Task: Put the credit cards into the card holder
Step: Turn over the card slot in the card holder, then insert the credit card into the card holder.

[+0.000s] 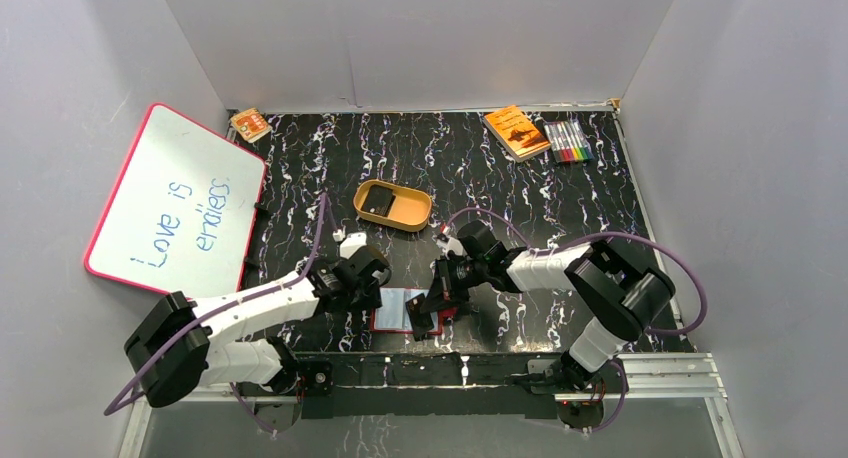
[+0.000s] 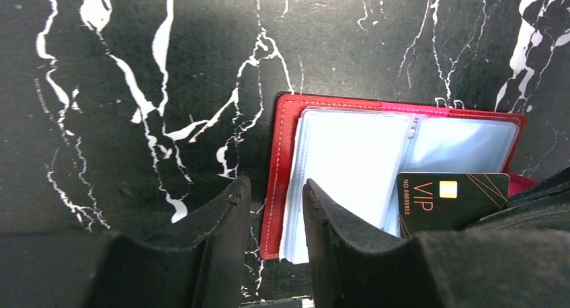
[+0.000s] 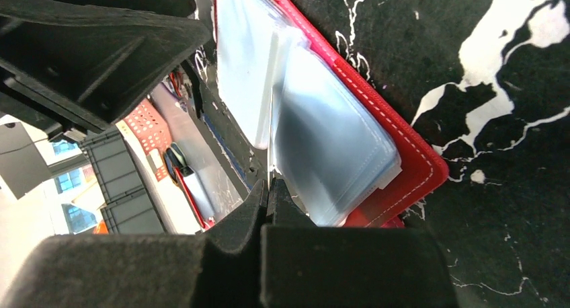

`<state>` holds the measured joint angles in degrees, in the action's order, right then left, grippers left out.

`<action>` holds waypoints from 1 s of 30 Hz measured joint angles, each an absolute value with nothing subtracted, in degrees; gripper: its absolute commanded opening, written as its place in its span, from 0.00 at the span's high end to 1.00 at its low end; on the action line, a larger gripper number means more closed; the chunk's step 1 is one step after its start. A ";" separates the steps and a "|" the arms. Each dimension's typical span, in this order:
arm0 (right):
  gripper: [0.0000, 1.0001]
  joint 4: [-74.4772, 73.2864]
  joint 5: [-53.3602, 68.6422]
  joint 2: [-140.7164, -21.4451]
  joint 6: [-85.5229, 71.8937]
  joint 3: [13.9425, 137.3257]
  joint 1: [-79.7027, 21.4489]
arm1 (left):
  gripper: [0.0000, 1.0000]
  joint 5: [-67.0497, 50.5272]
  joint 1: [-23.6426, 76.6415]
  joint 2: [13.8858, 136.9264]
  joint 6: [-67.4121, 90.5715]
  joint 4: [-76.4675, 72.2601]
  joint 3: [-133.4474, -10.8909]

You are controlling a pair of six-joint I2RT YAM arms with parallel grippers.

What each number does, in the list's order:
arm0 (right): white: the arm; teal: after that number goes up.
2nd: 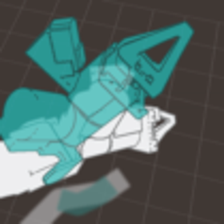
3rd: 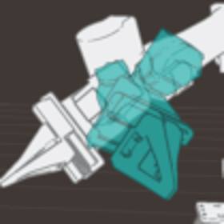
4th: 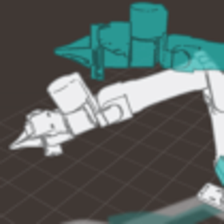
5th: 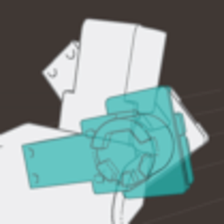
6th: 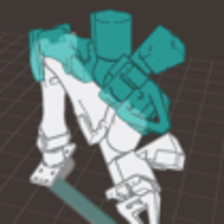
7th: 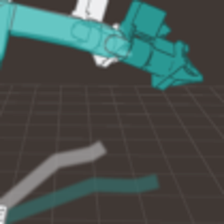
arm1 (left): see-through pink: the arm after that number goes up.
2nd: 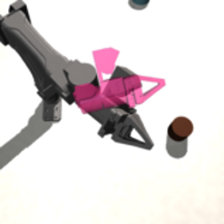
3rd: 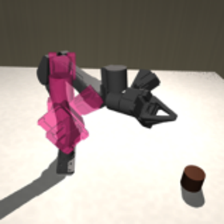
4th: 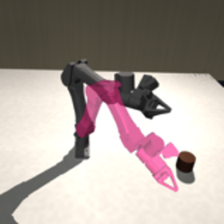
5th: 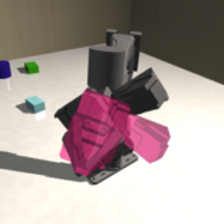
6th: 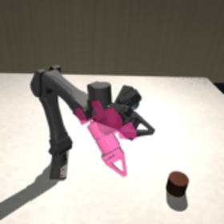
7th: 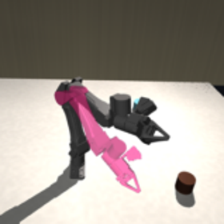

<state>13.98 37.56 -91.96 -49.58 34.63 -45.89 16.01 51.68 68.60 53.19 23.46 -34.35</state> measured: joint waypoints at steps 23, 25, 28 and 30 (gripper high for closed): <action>1.00 18.37 38.37 -94.26 -51.51 34.63 -46.26 | 0.71 18.17 51.68 68.29 56.58 25.17 -31.83; 1.00 18.57 38.37 -94.26 -51.72 34.63 -46.28 | 0.72 18.17 51.66 68.45 56.60 24.82 -31.83; 1.00 18.98 38.59 -94.59 -51.94 34.63 -46.28 | 0.73 18.17 51.66 68.71 56.58 24.08 -31.83; 1.00 19.33 38.74 -95.18 -52.14 34.65 -46.30 | 0.74 18.15 51.64 68.84 56.58 23.79 -31.83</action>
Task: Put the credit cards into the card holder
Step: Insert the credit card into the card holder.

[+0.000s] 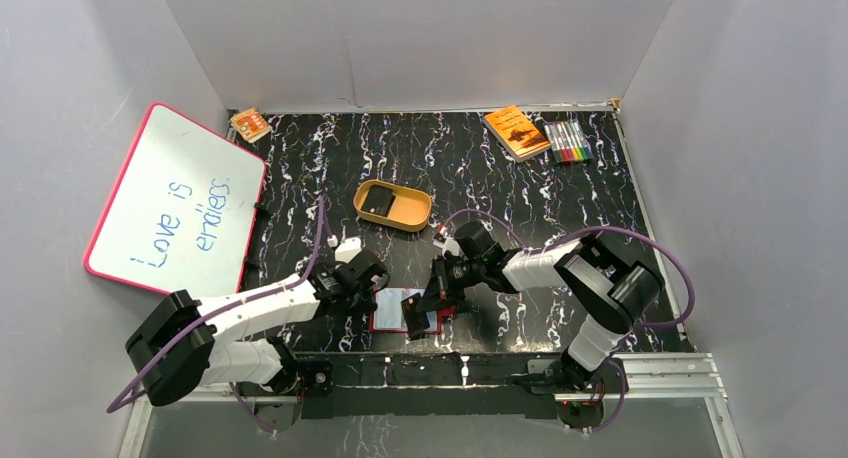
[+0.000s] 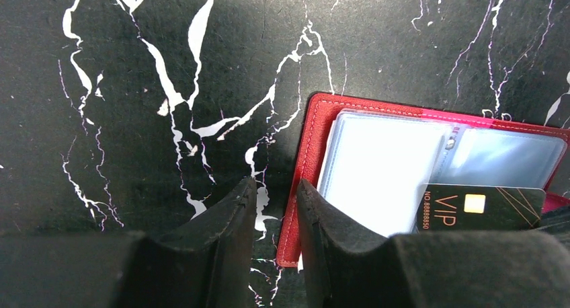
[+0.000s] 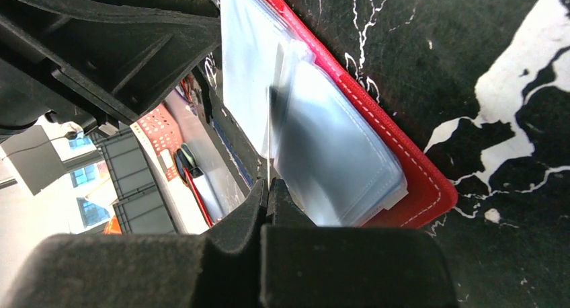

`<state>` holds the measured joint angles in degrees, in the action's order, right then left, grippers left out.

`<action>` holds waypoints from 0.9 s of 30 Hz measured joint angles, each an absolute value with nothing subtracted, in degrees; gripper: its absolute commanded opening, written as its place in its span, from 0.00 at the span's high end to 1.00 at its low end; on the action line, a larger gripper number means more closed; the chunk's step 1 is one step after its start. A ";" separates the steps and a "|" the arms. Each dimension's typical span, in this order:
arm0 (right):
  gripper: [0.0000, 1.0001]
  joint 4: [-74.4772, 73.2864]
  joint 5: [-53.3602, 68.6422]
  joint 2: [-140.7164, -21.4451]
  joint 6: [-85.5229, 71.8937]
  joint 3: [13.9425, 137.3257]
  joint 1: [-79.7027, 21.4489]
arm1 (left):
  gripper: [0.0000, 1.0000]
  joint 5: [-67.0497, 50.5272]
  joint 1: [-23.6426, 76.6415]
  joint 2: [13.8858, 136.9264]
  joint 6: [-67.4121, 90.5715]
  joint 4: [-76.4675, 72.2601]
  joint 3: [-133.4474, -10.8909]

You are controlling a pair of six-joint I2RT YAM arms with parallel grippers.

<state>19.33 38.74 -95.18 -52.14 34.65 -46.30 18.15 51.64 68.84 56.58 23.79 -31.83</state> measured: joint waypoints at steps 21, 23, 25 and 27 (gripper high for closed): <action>1.00 25.74 33.85 -97.30 -57.71 33.85 -46.61 | 0.78 15.31 51.51 69.14 57.54 20.56 -31.33; 1.00 26.59 33.04 -97.49 -58.39 33.85 -46.72 | 0.78 14.83 51.48 69.01 57.89 20.16 -31.18; 1.00 27.22 32.25 -97.71 -58.89 33.85 -46.92 | 0.79 14.33 51.48 68.73 58.26 19.57 -30.81; 1.00 27.59 31.46 -97.73 -59.53 33.78 -47.05 | 0.79 14.11 51.46 68.38 58.65 19.22 -30.44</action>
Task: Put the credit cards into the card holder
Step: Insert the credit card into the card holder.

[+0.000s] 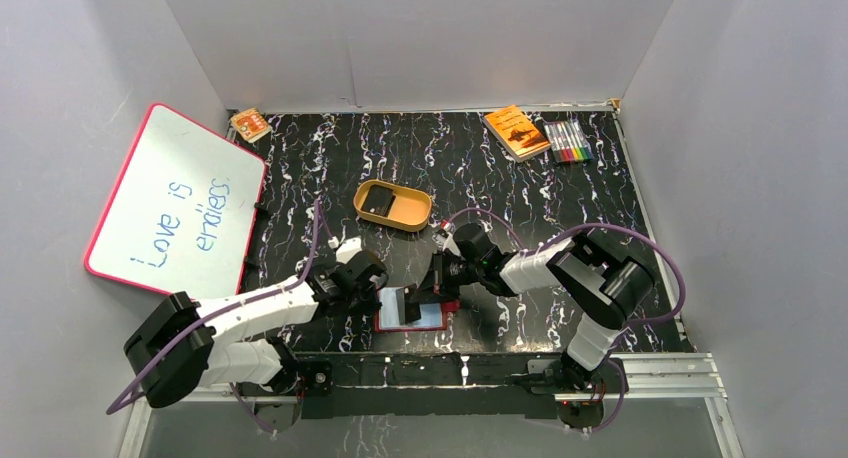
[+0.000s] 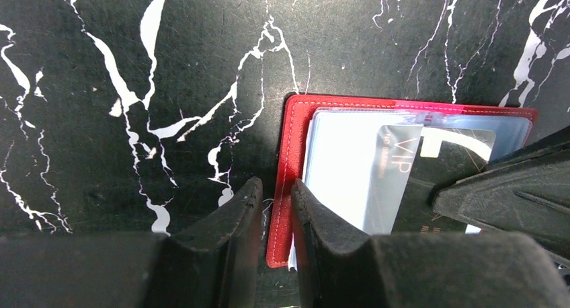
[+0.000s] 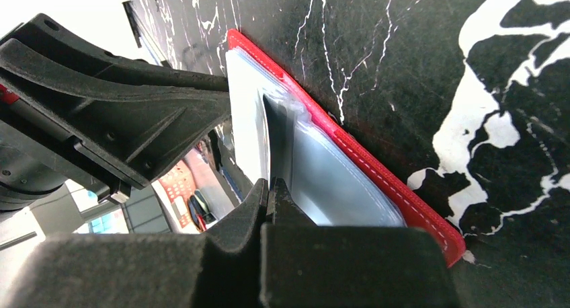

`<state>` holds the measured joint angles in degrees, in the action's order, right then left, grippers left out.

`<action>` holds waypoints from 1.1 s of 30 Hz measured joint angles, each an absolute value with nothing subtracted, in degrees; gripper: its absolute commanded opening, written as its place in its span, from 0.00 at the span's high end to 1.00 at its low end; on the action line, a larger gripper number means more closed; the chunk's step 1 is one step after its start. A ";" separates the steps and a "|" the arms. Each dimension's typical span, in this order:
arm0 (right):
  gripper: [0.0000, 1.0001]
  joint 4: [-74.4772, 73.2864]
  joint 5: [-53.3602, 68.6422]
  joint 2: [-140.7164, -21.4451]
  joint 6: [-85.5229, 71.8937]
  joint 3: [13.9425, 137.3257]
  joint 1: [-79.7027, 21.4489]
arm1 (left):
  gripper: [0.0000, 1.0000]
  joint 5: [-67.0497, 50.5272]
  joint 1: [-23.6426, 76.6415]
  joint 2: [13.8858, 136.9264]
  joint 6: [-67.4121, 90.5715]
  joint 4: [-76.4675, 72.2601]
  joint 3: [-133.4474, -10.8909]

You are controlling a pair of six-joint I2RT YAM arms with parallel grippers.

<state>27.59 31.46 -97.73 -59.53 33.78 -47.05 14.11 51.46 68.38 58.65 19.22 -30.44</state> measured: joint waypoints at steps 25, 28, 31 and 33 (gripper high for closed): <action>0.61 26.87 24.91 -96.64 -62.61 33.12 -50.54 | 0.82 11.29 51.33 65.56 61.69 15.86 -27.46; 0.57 25.39 23.92 -95.37 -62.59 33.12 -50.65 | 0.82 11.05 51.33 65.25 61.84 15.75 -27.22; 0.56 23.57 22.94 -94.02 -62.50 33.12 -50.65 | 0.82 11.05 51.33 64.84 62.06 15.59 -26.92; 0.56 22.28 22.20 -93.10 -62.35 33.12 -50.65 | 0.82 10.90 51.33 64.66 62.22 15.62 -26.79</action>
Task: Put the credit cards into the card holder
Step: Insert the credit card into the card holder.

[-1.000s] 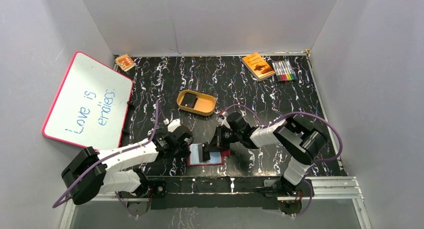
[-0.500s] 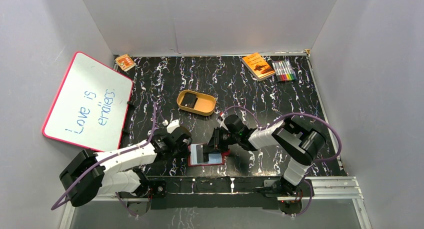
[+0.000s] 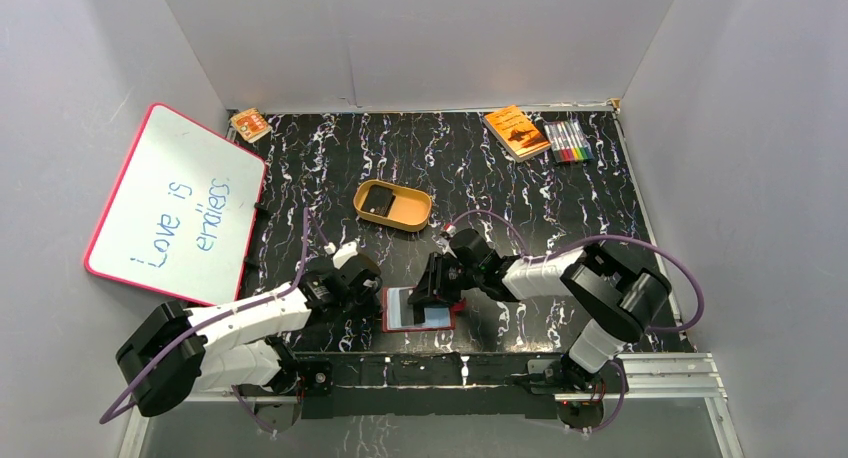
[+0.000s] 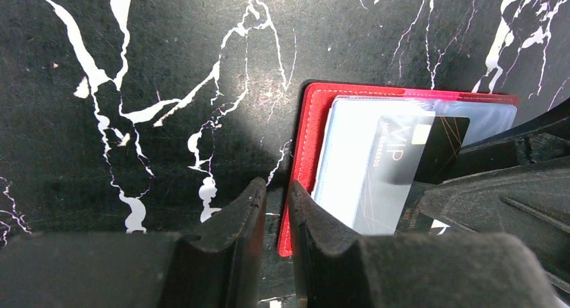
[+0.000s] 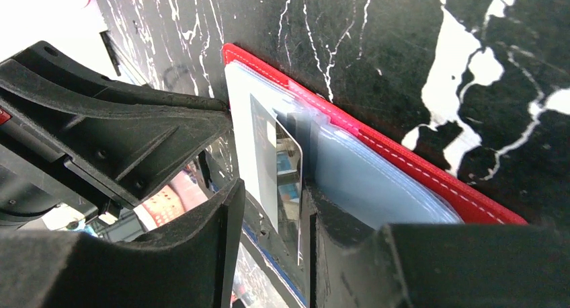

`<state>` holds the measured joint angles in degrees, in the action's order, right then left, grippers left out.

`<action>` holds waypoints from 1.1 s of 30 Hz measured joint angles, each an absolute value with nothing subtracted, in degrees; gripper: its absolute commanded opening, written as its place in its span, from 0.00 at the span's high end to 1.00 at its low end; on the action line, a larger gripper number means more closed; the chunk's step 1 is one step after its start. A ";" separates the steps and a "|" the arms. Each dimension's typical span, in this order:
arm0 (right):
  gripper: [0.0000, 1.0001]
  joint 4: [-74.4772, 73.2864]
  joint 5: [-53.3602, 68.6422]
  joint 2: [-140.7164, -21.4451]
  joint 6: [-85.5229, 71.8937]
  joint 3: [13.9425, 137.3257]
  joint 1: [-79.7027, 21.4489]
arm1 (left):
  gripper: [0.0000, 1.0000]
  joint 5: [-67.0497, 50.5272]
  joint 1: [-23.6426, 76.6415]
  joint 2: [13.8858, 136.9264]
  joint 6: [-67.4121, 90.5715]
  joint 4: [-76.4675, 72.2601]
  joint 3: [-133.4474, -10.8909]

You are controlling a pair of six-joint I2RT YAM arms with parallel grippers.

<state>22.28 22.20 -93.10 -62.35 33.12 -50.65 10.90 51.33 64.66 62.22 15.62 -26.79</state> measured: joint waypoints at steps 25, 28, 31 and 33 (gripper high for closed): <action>0.57 12.36 19.84 -94.39 -60.40 39.13 -53.10 | 1.00 4.93 51.31 64.93 58.15 9.72 -24.82; 0.56 10.02 19.81 -95.11 -59.55 40.86 -53.36 | 1.00 4.84 51.31 64.90 57.74 9.58 -24.77; 0.55 7.49 19.49 -95.42 -58.41 42.44 -53.67 | 1.00 4.86 51.31 64.79 57.58 9.58 -24.73; 0.52 5.56 18.65 -95.42 -57.39 43.51 -54.06 | 0.99 4.93 51.33 64.49 57.65 9.61 -24.56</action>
<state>5.56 18.65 -95.42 -57.39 43.51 -54.06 4.93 51.33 64.49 57.65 9.61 -24.56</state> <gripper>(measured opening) 0.447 0.007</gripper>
